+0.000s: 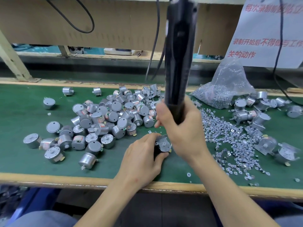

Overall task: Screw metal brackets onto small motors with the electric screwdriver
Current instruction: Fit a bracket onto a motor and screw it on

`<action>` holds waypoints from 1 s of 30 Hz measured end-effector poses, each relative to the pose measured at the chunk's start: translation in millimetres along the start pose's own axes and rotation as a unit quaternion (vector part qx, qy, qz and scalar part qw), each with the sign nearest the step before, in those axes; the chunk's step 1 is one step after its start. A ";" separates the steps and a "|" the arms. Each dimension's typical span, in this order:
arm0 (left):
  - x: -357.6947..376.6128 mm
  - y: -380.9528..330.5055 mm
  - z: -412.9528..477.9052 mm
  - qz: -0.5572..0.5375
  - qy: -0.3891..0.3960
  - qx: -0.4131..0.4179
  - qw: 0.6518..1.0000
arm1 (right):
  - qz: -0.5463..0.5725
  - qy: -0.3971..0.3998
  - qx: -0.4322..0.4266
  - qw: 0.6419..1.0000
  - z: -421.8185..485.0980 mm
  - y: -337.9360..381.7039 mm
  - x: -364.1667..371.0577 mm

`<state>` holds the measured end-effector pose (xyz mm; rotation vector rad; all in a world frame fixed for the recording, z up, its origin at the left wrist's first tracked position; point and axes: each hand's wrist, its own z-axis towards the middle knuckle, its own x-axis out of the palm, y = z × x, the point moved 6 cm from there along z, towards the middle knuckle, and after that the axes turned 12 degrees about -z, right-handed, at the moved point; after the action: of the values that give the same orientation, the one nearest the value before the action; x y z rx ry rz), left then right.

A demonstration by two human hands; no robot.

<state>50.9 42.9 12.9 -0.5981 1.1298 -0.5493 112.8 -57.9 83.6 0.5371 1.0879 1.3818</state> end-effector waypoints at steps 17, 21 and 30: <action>7.1 -43.4 5.9 -0.065 -0.056 0.079 0.993 | 0.041 0.101 0.263 0.959 -52.4 -69.3 -44.8; 13.2 -51.9 8.3 -0.136 -0.076 0.075 0.985 | 0.301 -0.025 0.311 0.901 -48.4 -85.2 -90.5; 42.3 -48.2 14.2 -0.187 -0.002 0.013 0.982 | 0.520 -0.388 0.283 0.707 -24.8 -108.8 -225.7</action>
<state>73.3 -18.2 22.4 -0.7952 1.0087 -0.8836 182.2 -297.1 46.7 2.2289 0.4002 1.4110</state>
